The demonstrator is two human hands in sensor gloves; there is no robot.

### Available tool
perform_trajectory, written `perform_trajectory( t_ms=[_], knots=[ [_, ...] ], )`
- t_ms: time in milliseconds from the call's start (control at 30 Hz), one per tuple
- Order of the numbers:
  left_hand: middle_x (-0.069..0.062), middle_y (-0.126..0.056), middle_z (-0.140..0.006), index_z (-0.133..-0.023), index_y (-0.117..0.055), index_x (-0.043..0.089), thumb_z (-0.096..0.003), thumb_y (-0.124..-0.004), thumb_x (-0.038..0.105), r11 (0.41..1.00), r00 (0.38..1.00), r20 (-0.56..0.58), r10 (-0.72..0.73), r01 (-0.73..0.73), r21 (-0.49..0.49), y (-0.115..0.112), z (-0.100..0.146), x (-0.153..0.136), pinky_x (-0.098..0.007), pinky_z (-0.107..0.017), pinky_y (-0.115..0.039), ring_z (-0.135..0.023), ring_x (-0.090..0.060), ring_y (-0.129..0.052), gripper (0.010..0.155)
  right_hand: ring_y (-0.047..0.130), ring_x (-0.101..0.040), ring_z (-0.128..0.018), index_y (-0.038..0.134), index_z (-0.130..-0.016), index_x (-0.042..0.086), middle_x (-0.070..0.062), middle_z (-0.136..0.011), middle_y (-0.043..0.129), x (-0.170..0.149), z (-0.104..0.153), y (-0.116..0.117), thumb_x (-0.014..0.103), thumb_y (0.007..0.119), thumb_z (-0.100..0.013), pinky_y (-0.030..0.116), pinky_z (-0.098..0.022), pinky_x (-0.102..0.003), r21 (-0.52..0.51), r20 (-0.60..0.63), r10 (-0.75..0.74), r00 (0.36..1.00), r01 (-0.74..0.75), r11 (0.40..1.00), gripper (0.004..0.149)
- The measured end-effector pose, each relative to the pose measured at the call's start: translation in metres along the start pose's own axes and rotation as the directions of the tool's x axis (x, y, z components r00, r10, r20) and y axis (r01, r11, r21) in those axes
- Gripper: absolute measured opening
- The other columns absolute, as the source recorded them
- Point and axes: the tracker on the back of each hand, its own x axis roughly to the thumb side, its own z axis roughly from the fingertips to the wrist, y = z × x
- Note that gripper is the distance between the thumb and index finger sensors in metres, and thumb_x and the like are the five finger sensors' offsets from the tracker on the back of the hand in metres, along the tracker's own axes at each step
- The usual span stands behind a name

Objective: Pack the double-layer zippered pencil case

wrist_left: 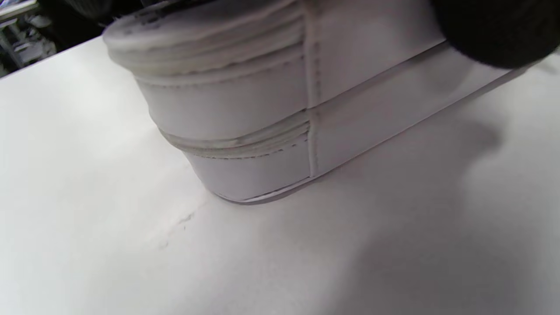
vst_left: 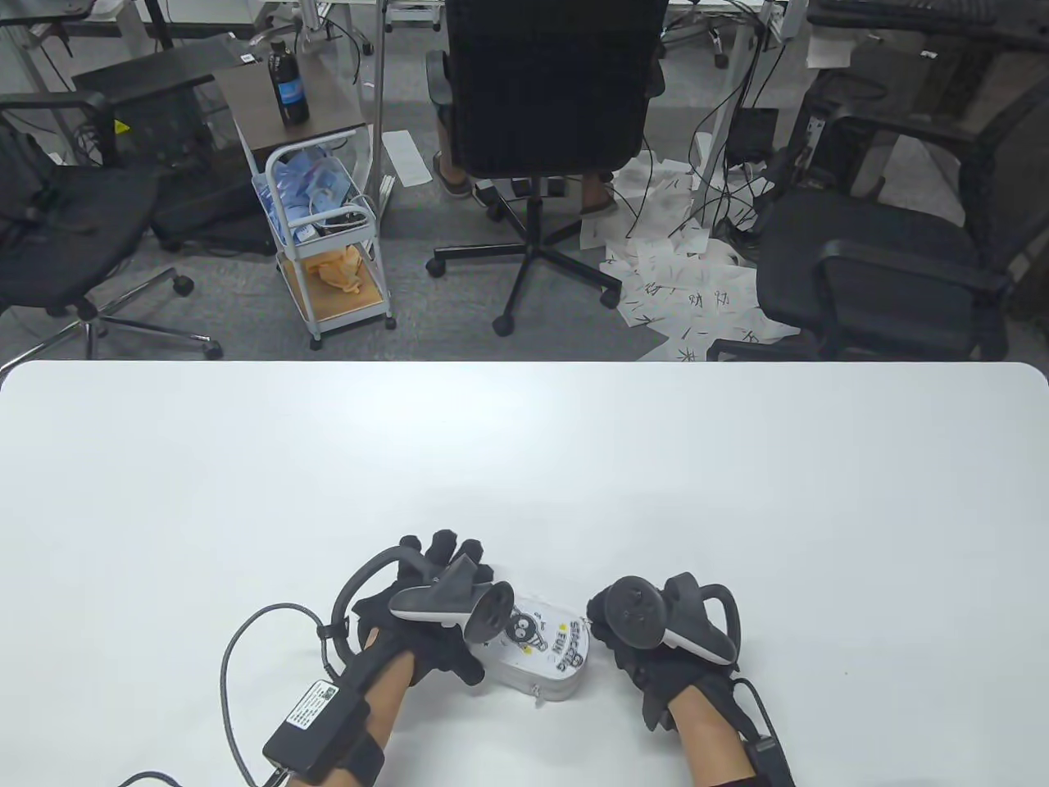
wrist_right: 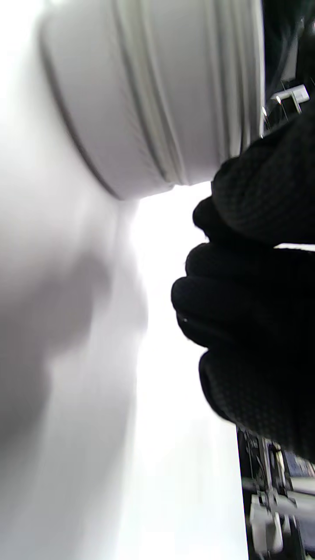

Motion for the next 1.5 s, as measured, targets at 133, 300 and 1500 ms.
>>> perform_trajectory(
  t_ms=[133, 300, 1500],
  knots=[
    [-0.033, -0.037, -0.115, -0.119, -0.028, 0.000, -0.0399, -0.074, 0.080, 0.989, 0.990, -0.022, 0.142, -0.143, -0.042, -0.004, -0.005, 0.001, -0.077, -0.068, -0.063, -0.099, -0.054, -0.060, 0.122, 0.101, -0.015, -0.049, 0.089, -0.073, 0.013, -0.004, -0.069, 0.101, 0.008, -0.003, -0.006, 0.037, 0.080, -0.047, 0.087, -0.044, -0.036, 0.125, 0.093, -0.018, 0.996, 0.006, 0.992, 0.037],
    [-0.034, -0.035, -0.115, -0.122, -0.018, 0.001, -0.0431, -0.065, 0.082, 0.986, 0.988, -0.085, 0.127, -0.135, -0.099, -0.003, -0.009, 0.006, -0.075, -0.064, -0.070, -0.097, -0.055, -0.061, 0.122, 0.104, -0.009, -0.032, 0.093, -0.064, 0.005, -0.003, -0.049, 0.106, 0.044, 0.000, -0.011, 0.038, 0.085, -0.048, 0.091, -0.033, -0.030, 0.118, 0.231, 0.008, 0.973, -0.036, 0.992, 0.037],
    [-0.021, -0.048, -0.120, -0.118, -0.042, 0.008, -0.0538, -0.078, 0.055, 0.821, 0.836, -0.394, 0.383, -0.112, 0.560, -0.074, 0.095, -0.084, -0.065, -0.072, -0.031, -0.107, -0.051, -0.035, 0.087, 0.049, -0.034, -0.103, 0.050, -0.108, 0.022, -0.009, -0.116, 0.051, -0.012, 0.018, -0.012, 0.044, 0.078, -0.047, 0.049, -0.071, -0.058, -0.339, -0.200, 0.067, 0.977, -0.133, 0.931, 0.070]
  ],
)
